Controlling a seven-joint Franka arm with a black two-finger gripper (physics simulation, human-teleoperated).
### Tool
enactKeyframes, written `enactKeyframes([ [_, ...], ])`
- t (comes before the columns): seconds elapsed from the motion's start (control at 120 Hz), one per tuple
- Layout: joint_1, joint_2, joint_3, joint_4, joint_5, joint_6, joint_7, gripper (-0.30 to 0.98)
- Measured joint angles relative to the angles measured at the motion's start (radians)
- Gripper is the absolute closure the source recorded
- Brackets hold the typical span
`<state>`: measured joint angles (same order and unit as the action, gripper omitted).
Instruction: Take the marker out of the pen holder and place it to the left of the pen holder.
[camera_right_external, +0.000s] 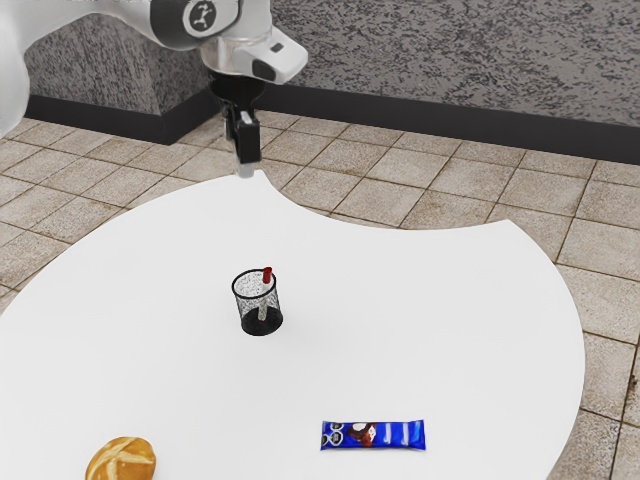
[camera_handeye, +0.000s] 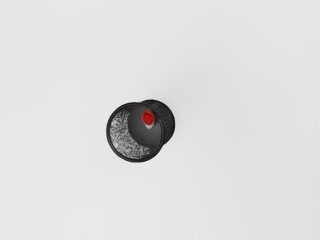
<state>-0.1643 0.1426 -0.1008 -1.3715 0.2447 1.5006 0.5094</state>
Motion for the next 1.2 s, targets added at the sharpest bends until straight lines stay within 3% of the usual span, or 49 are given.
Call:
enactKeyframes([
  [0.2, 0.009, 0.115, -0.001, 0.001, -0.022, 0.0, 0.035, 0.0],
  [0.367, 0.017, 0.313, 0.009, 0.059, -0.023, 0.0, 0.055, 0.0],
  [0.45, 0.04, 0.367, 0.011, 0.058, -0.081, 0.001, 0.06, 0.01],
  [0.658, 0.075, 0.432, 0.069, 0.057, -0.155, 0.02, 0.071, 0.17],
  [1.2, 0.077, 0.54, 0.107, 0.157, -0.173, 0.101, 0.083, 0.37],
])
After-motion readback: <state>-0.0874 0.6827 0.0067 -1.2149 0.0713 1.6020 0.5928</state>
